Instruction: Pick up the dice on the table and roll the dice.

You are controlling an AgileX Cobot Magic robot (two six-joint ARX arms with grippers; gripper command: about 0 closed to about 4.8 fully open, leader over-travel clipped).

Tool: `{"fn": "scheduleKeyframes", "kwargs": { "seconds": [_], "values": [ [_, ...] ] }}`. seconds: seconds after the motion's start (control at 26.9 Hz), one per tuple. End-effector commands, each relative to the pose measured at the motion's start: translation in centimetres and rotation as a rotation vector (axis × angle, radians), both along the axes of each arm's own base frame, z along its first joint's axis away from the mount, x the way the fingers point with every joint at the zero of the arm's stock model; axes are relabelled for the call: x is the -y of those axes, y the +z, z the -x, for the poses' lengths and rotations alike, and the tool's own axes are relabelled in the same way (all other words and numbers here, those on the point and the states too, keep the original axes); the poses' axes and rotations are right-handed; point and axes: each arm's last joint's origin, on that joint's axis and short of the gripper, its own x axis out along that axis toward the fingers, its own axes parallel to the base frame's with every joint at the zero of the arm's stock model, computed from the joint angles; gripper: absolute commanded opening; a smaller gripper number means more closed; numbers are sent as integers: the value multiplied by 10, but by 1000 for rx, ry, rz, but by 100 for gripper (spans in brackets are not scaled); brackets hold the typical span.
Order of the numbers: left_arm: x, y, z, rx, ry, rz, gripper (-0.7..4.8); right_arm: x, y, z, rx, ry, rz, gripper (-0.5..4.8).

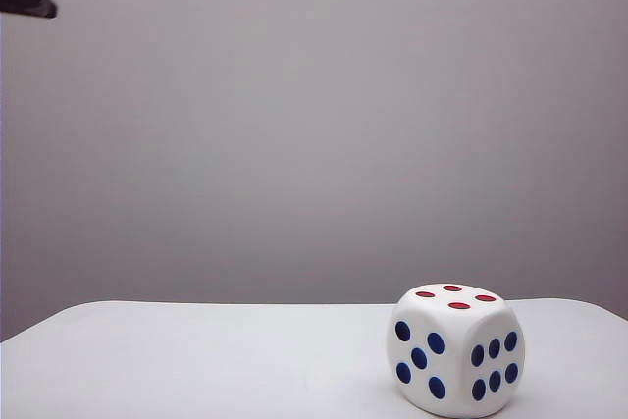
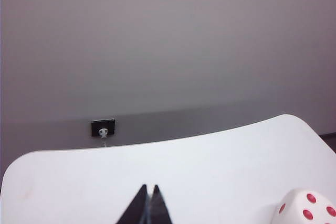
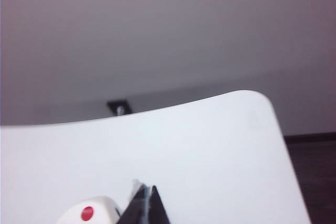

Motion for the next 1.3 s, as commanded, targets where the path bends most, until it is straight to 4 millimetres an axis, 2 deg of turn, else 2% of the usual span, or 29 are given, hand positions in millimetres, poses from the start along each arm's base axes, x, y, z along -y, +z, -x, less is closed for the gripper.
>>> {"fn": "scheduleKeyframes", "kwargs": {
  "seconds": [0.04, 0.07, 0.11, 0.3, 0.41, 0.48, 0.56, 0.59, 0.63, 0.67, 0.71, 1.0, 1.15, 1.19, 1.23, 1.3],
  "values": [
    [4, 8, -12, -66, -50, -71, -6, -10, 13, -28, -78, 165, 54, -1],
    [5, 9, -14, -95, -78, -98, -5, -13, 16, -37, -112, 228, 68, -1],
    [7, 9, -18, -137, -113, -116, -6, -19, 19, -56, -194, 315, 102, 0],
    [10, 1, -22, -236, -159, -127, -6, -30, 14, -103, -409, 437, 160, 11],
    [14, -5, -23, -281, -196, -130, -5, -36, 3, -130, -499, 502, 175, 93],
    [20, -7, -23, -304, -223, -124, -6, -40, -5, -143, -548, 555, 172, 128],
    [27, -9, -22, -317, -260, -130, -6, -44, -16, -155, -599, 623, 152, 187],
    [31, -10, -22, -320, -279, -133, -6, -45, -20, -161, -620, 640, 141, 235],
    [39, -12, -22, -326, -312, -144, -5, -48, -31, -170, -652, 660, 123, 368],
    [44, -14, -22, -327, -331, -151, -5, -49, -37, -175, -668, 678, 108, 436],
    [47, -14, -22, -327, -345, -153, -5, -50, -41, -177, -675, 702, 93, 460],
    [62, -25, -27, -364, -419, -171, -5, -53, -74, -186, -755, 768, 63, 463],
    [65, -28, -28, -365, -530, -168, -5, -54, -88, -187, -800, 768, 54, 460],
    [65, -28, -28, -364, -529, -169, -5, -54, -89, -187, -805, 768, 53, 441],
    [65, -29, -29, -364, -529, -169, -5, -54, -90, -187, -809, 768, 53, 398],
    [65, -29, -29, -366, -529, -169, -5, -53, -92, -188, -818, 754, 66, 262]
  ]
}}
